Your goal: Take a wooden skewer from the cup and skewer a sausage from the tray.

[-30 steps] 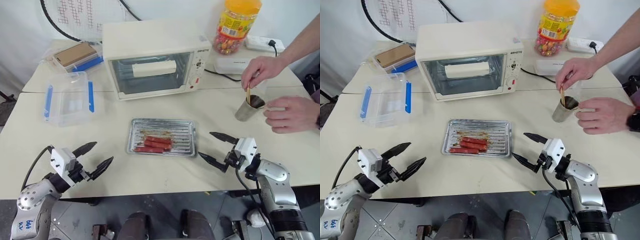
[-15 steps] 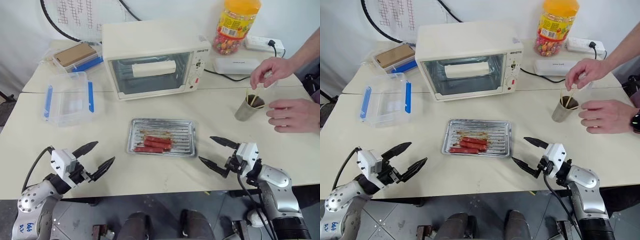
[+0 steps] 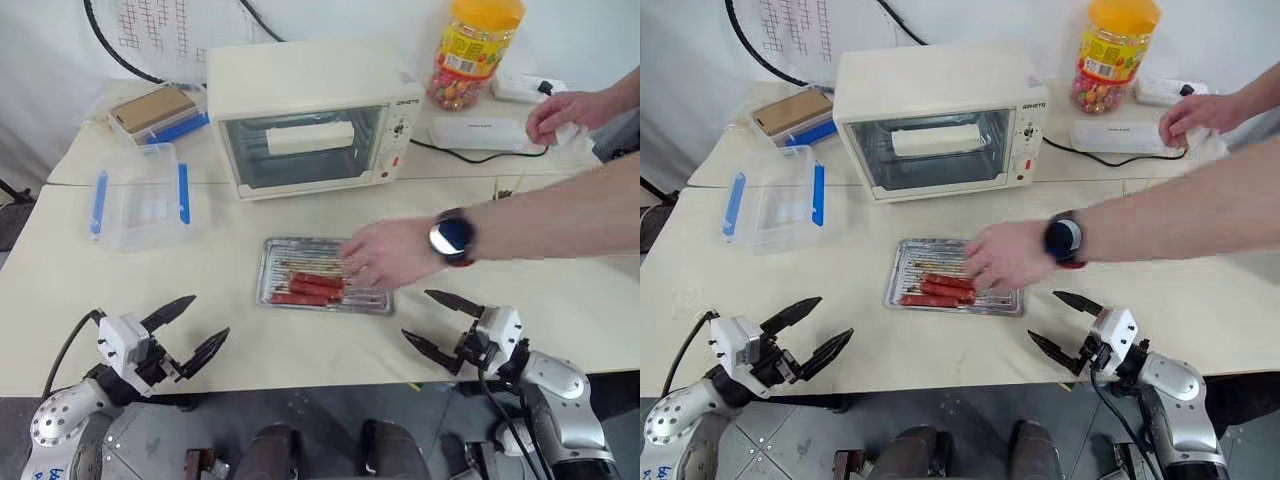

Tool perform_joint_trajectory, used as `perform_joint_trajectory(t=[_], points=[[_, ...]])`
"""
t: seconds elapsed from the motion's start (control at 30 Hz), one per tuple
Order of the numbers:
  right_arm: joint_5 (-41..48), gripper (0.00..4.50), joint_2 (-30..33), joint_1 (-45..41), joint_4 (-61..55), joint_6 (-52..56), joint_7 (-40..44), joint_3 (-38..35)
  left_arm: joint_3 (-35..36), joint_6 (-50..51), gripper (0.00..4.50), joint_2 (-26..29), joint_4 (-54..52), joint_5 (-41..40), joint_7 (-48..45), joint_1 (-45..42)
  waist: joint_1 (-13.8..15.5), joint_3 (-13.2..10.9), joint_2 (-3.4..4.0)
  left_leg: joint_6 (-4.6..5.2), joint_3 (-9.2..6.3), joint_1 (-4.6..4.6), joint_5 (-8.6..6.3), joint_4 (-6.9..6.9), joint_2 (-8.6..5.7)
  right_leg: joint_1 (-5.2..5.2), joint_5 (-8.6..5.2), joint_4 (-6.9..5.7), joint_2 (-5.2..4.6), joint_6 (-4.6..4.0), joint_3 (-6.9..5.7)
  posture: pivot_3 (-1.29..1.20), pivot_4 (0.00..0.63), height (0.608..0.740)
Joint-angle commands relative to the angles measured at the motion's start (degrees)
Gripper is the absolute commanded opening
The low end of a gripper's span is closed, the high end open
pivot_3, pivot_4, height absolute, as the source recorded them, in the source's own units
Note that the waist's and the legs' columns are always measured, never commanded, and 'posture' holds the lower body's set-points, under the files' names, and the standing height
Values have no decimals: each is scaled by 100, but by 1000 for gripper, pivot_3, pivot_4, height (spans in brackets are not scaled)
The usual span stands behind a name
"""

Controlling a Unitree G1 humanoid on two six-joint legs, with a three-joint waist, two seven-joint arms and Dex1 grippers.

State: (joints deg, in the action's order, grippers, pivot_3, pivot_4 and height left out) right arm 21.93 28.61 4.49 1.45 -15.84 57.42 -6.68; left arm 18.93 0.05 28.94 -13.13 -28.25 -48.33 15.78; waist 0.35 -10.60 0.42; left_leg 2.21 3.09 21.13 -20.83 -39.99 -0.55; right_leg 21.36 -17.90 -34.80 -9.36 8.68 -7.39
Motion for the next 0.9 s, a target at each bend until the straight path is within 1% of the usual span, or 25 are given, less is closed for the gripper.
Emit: perform_joint_trajectory(t=[0.03,0.1,0.2,0.47,0.6,0.7,0.9], points=[[125,4500,9,240,-458,4,-100,-86,62,-62,4475,141,118,-35,-150,-94,-1,0,0,0,0,0,0,0,0,0,0,0,1,0,-1,0,150,740],[125,4500,1,377,-646,23,-150,-67,158,-75,4475,181,123,-113,-209,-83,-13,0,0,0,1,0,0,0,0,0,0,0,1,0,1,0,150,740],[158,4500,26,357,-753,115,-185,-53,110,-12,4475,271,224,-92,-253,-369,-21,0,0,0,0,0,0,2,0,0,0,2,1,0,0,0,150,740],[162,4500,75,699,-1108,213,-302,-156,24,-107,4475,157,356,-17,-333,-408,-22,0,0,-1,-3,-1,-1,6,1,2,0,0,1,0,-2,0,150,740],[161,4500,157,710,-1128,256,-372,-282,-107,-229,4475,76,626,82,-341,-693,4,0,0,0,0,0,0,-2,-1,-3,0,1,1,0,0,0,150,740],[167,4500,160,647,-1188,329,-440,-246,-118,-284,4475,79,824,86,-340,-865,2,1,0,0,0,-2,0,-3,0,-3,0,0,1,0,1,0,150,740],[167,4500,178,654,-1271,422,-480,-256,-176,-367,4475,92,916,134,-377,-952,-20,1,0,0,-1,-1,0,1,0,0,0,-3,1,0,-2,0,150,740]])
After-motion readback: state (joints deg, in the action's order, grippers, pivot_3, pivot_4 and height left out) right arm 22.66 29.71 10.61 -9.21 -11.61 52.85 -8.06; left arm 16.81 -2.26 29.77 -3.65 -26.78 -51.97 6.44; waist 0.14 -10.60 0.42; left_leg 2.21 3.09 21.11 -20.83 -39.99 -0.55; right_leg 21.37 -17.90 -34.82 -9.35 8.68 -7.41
